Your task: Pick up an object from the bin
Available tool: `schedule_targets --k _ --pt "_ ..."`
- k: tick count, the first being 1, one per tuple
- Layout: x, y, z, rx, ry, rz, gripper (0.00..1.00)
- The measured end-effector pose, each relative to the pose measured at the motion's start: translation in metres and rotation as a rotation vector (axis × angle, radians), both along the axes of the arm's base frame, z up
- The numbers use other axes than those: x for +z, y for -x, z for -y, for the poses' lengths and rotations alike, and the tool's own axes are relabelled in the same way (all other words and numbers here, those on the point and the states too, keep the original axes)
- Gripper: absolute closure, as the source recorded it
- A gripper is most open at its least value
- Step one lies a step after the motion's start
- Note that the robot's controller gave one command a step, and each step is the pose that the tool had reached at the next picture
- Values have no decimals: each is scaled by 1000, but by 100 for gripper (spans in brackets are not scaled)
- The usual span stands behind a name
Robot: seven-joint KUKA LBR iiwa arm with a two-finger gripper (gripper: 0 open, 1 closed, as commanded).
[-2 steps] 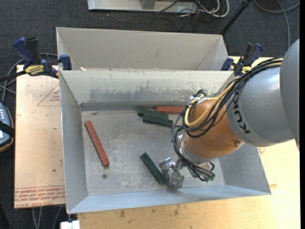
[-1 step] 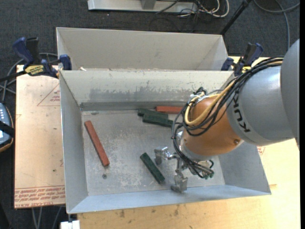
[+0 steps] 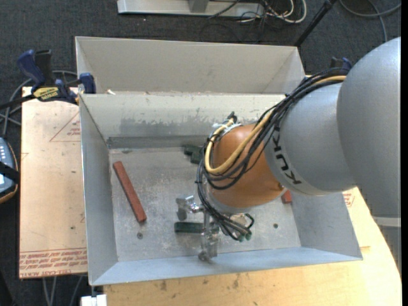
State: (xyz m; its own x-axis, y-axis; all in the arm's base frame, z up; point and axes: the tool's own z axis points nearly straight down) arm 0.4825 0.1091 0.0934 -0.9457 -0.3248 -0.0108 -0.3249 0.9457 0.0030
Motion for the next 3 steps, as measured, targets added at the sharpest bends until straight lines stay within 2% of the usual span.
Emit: schedule_targets --k 1,2,3 --pt "-24 -40 4 79 5 -6 0" --pt "-23 -39 4 78 5 -8 100" --pt "130 -14 32 407 8 1 100"
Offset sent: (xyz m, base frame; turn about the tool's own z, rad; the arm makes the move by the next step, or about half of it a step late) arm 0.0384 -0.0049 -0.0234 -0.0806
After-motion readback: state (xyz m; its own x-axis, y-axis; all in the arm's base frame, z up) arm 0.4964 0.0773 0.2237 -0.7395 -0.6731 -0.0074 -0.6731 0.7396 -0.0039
